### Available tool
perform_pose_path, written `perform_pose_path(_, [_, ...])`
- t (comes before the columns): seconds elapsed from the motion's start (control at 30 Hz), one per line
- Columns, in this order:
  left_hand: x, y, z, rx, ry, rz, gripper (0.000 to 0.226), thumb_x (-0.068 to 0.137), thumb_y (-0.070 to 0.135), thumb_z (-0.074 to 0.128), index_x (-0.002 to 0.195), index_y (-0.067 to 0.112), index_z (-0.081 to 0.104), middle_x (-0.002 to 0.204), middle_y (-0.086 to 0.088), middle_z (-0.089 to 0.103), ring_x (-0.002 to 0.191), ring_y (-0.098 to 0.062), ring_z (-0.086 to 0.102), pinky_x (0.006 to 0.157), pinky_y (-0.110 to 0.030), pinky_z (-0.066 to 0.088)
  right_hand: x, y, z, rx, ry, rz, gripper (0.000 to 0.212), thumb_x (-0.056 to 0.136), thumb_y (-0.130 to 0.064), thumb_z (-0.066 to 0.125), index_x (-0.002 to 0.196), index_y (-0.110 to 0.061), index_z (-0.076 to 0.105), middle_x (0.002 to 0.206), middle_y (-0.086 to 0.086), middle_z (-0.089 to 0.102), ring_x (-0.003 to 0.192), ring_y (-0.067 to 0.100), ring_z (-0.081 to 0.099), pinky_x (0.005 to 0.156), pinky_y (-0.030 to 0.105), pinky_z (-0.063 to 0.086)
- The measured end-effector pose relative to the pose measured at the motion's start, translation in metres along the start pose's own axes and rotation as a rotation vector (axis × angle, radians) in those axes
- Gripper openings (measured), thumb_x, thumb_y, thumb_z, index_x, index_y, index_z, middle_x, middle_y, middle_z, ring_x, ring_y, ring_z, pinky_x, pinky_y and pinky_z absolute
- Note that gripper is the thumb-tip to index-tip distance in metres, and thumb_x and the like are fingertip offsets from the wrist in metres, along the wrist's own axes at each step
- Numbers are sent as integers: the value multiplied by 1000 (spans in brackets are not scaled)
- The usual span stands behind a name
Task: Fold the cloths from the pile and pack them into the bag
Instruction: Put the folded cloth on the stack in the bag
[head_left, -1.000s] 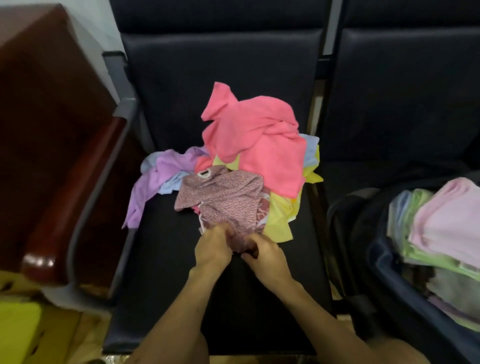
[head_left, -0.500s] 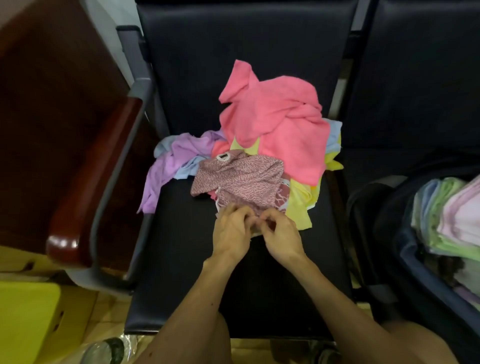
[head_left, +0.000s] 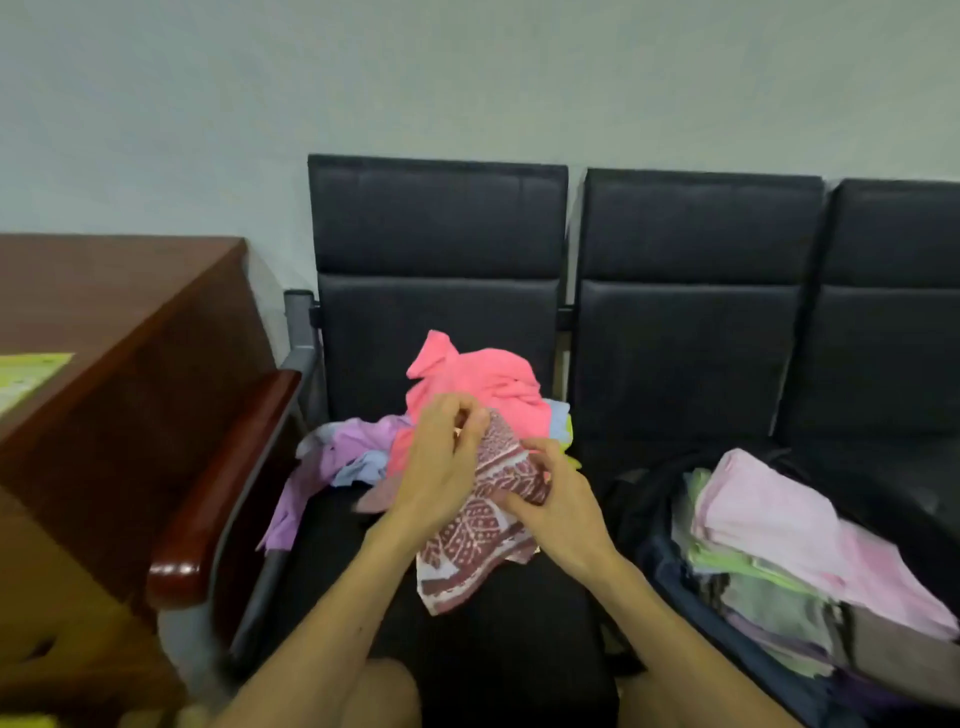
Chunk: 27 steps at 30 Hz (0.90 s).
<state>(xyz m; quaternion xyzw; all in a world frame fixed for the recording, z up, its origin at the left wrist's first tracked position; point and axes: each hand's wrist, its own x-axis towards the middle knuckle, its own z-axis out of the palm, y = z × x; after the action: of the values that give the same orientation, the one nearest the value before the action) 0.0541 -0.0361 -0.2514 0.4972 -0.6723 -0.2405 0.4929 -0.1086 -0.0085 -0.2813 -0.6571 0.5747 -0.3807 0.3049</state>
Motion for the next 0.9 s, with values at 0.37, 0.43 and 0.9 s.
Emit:
perform_pose_path(0.37, [-23, 131, -77, -91, 106, 63, 16, 103, 38, 46, 94, 28, 55, 93, 5, 64, 86, -9, 64, 78, -25, 52, -83, -66, -64, 12, -65, -174, 82, 77, -23, 82, 133, -55, 31, 117, -14, 65, 105, 3, 65, 90, 28, 56])
perform_pose_path(0.43, [-29, 140, -82, -74, 113, 64, 16, 104, 36, 45, 94, 28, 54, 94, 5, 63, 87, -7, 62, 78, -23, 50, -93, -73, -70, 1, 5, -191, 51, 86, -5, 64, 121, -41, 58, 108, -11, 71, 100, 7, 68, 87, 37, 58])
perform_pose_path(0.9, [-69, 220, -95, -154, -408, 76, 57, 72, 38, 86, 117, 29, 53, 106, -3, 66, 88, -17, 71, 76, -30, 60, -104, -228, -136, -340, 211, -317, 21, 74, -6, 64, 81, -25, 59, 62, -6, 60, 57, 8, 54, 54, 25, 41])
